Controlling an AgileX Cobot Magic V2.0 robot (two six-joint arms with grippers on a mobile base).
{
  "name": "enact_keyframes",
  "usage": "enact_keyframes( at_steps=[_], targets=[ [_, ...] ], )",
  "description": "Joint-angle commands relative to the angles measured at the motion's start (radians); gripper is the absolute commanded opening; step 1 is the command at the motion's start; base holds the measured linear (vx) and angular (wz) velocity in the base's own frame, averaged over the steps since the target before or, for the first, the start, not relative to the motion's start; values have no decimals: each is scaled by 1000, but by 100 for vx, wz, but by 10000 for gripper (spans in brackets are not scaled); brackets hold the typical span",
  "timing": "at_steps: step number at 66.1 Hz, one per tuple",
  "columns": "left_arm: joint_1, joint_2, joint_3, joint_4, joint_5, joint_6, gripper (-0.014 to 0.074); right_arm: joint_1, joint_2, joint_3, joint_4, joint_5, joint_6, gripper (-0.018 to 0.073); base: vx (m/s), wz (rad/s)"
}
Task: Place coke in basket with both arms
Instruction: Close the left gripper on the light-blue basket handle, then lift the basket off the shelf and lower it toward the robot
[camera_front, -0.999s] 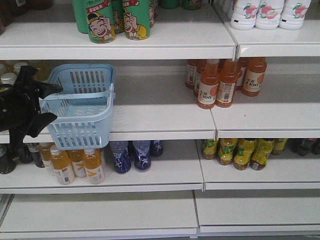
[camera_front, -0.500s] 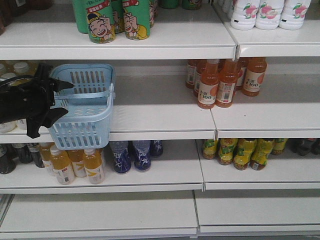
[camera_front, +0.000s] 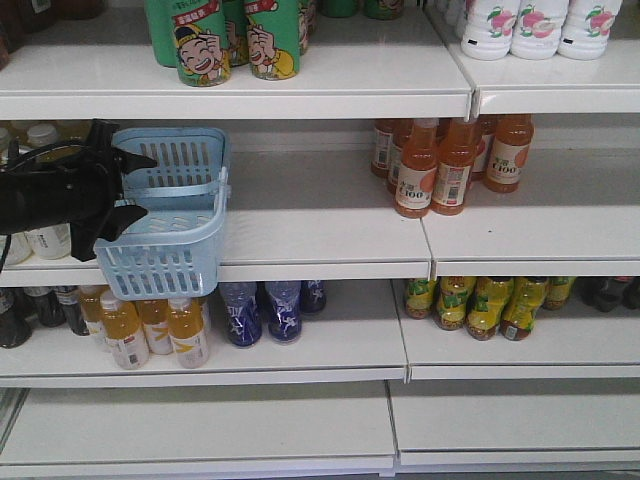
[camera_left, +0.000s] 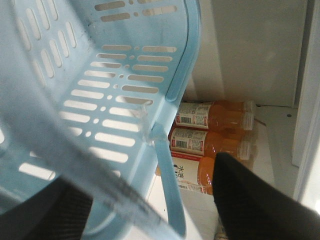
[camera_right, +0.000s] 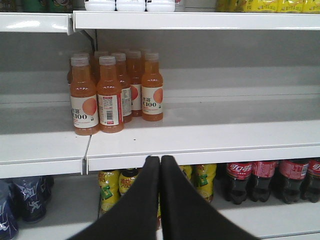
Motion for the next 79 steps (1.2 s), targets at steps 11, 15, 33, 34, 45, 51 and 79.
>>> enact_keyframes(
  at_steps=[11, 15, 33, 34, 45, 51, 79],
  targets=[
    [-7, 42, -107, -75, 125, 2, 167, -8, -14, 8, -8, -66, -4, -10, 0, 0],
    [-7, 44, -106, -75, 136, 8, 52, -8, -14, 8, -8, -66, -4, -10, 0, 0],
    [1, 26, -106, -75, 334, 211, -8, -8, -14, 8, -8, -66, -4, -10, 0, 0],
    [1, 26, -106, -75, 350, 220, -8, -8, -14, 8, -8, -66, -4, -10, 0, 0],
    [1, -4, -106, -75, 566, 292, -8, -8, -14, 8, -8, -66, -4, -10, 0, 0],
    [1, -25, -105, -72, 684, 315, -8, -8, -14, 8, -8, -66, -4, -10, 0, 0],
    [-68, -304, 187, -9, 815, 361, -8, -8, -14, 8, -8, -66, -4, -10, 0, 0]
  ],
)
